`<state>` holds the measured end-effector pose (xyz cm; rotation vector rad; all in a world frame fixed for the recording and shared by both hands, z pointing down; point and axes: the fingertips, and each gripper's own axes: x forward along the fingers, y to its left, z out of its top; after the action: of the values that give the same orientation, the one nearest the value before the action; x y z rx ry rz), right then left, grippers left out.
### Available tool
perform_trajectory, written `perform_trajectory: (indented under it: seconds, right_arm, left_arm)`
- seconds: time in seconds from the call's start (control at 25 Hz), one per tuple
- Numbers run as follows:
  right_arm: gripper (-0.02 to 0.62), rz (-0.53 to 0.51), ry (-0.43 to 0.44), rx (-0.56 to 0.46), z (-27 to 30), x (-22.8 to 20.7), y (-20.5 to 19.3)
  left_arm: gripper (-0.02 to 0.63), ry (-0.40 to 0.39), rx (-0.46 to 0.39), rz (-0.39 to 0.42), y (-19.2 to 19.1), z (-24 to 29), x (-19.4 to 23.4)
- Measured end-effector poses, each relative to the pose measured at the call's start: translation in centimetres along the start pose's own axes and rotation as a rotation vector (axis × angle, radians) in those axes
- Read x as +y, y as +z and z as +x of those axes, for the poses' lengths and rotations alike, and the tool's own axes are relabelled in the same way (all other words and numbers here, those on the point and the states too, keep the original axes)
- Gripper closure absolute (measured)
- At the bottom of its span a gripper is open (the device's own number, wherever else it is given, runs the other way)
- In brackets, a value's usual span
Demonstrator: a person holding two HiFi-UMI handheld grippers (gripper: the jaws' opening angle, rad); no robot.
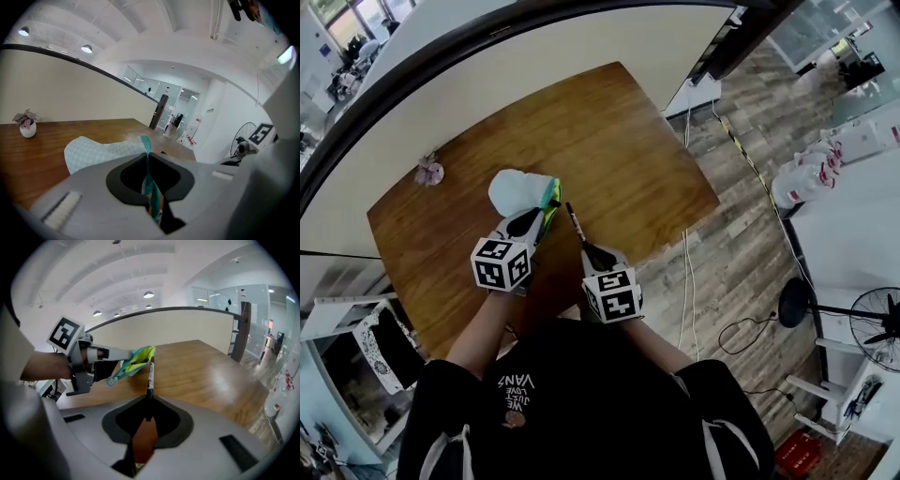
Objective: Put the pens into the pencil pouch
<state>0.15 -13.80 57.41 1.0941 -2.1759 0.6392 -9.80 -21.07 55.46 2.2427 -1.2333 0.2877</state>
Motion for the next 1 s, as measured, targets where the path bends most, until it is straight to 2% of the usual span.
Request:
perform_trajectory:
  seconds: [0.2,0.4,0.56,0.64,0.76,0.88,1.0]
  right_arm:
    - [0.54,-0.11,0.032,0.018,-0.2,2.0,0.1]
    - [0.54,-0.139,0.091,0.077,0.2,3.1,0.4]
    - [0.54,-0.129,0.133,0.067,0.7,3.0,2.3]
    - [0.54,-0.083,0.174,0.054,1.1,2.9,3.4]
    - [0.54,0.069,0.258,0.024,1.8,2.7,5.3]
    - [0.54,0.23,0.335,0.001,2.8,2.2,6.9]
    - [0.54,0.311,0.375,-0.027,3.5,1.8,8.1]
  left_arm:
    - [0.578,-0.02,0.009,0.045,-0.3,0.2,-1.0]
    - [0.578,-0.049,0.022,0.076,-0.7,0.0,-2.5]
    - [0.578,-0.059,0.025,0.067,-1.1,-0.2,-3.0]
    - [0.578,-0.062,0.025,0.057,-1.3,-0.3,-3.0]
    - [0.578,-0.077,0.018,0.026,-1.3,-0.5,-3.1]
    - [0.578,-0.098,-0.017,-0.056,-0.9,-0.8,-3.1]
    - [0.578,-0.114,-0.058,-0.123,-0.1,-1.1,-3.0]
